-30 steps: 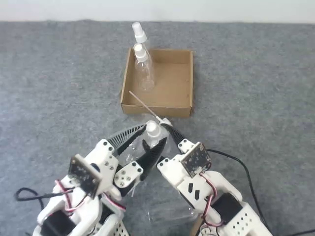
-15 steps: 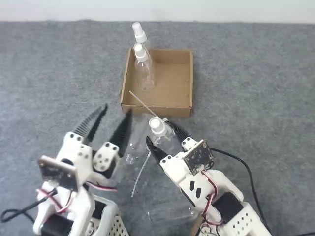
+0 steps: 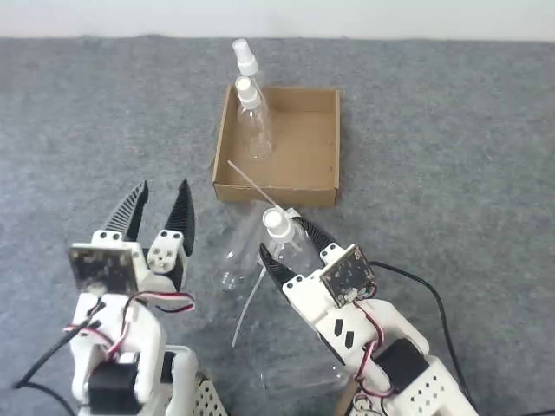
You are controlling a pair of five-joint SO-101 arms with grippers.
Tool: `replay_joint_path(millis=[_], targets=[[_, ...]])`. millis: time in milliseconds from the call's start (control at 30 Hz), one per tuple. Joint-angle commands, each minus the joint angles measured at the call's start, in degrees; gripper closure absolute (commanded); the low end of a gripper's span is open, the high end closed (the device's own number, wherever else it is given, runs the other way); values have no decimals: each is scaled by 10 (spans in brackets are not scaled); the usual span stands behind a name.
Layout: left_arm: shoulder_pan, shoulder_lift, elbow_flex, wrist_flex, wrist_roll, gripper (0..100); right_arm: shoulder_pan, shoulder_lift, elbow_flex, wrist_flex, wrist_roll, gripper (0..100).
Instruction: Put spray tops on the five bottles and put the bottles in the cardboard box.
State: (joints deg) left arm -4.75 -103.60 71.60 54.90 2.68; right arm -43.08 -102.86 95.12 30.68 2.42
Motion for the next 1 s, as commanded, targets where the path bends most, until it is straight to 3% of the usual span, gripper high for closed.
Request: replay_joint_path(millis=[0, 267, 500, 967], targets=[[-44, -8, 37, -45, 0, 837, 7, -11, 12, 3, 5, 929], [-105, -9, 126, -105, 0, 837, 7, -11, 12, 6, 5, 929], [-110, -9, 196, -150, -2, 837, 7, -11, 7, 7, 5, 929], [-111, -8, 211, -148, -4, 837, 7, -7, -118, 117, 9, 929]])
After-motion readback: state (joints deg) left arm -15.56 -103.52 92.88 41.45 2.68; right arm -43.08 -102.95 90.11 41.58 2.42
